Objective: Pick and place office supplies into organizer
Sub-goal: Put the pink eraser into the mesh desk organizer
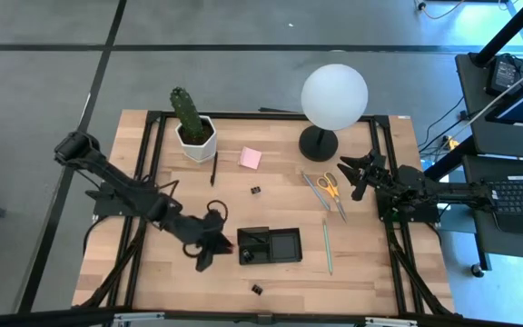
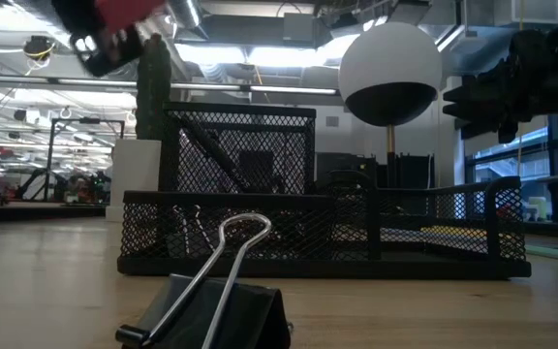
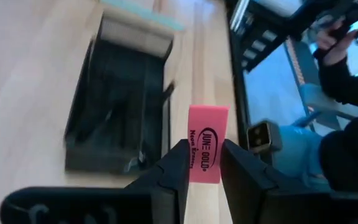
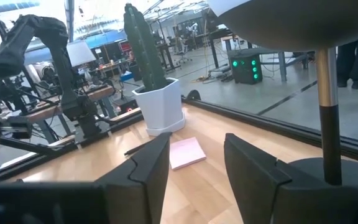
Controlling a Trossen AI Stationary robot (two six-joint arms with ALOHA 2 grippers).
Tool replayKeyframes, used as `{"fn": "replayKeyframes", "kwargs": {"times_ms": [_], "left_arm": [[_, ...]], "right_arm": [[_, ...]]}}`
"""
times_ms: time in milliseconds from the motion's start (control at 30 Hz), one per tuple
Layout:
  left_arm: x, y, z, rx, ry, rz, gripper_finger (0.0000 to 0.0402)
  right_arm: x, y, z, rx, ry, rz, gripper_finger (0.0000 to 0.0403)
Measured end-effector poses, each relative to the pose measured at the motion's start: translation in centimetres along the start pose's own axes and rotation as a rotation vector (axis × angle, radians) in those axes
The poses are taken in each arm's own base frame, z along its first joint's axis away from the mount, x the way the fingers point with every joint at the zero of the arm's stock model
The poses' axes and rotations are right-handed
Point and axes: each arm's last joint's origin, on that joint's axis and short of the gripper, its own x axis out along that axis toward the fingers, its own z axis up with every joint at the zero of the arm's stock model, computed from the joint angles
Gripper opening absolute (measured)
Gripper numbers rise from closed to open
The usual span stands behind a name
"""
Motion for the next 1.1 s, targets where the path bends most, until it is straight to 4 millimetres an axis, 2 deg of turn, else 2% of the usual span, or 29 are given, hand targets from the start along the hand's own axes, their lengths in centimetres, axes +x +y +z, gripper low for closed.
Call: {"fn": "replayKeyframes", "kwargs": {"times_ms": [200,467,667,900,1100], "left_arm": [[1.7,-0.4,-0.7,0.112,-0.077,0.061,0.0077],[5.1,-1.3,-2.9,0.233,-0.113,0.028,0.0077],[7.2,-2.0,-4.8,0.282,-0.102,0.137,0.0077],[9.8,-3.2,-4.7,0.344,-0.046,0.274,0.0077],[11.6,-2.9,-4.5,0.354,0.023,0.402,0.0077]], "right_arm": [[0.0,0.0,0.0,0.014,0.000,0.000,0.0154],[0.0,0.1,0.0,0.037,0.006,0.020,0.0154],[0.0,0.1,0.0,0.051,0.007,0.023,0.0154],[0.0,0.1,0.0,0.063,0.009,0.024,0.0154],[0.0,0.1,0.0,0.063,0.010,0.026,0.0154]]}}
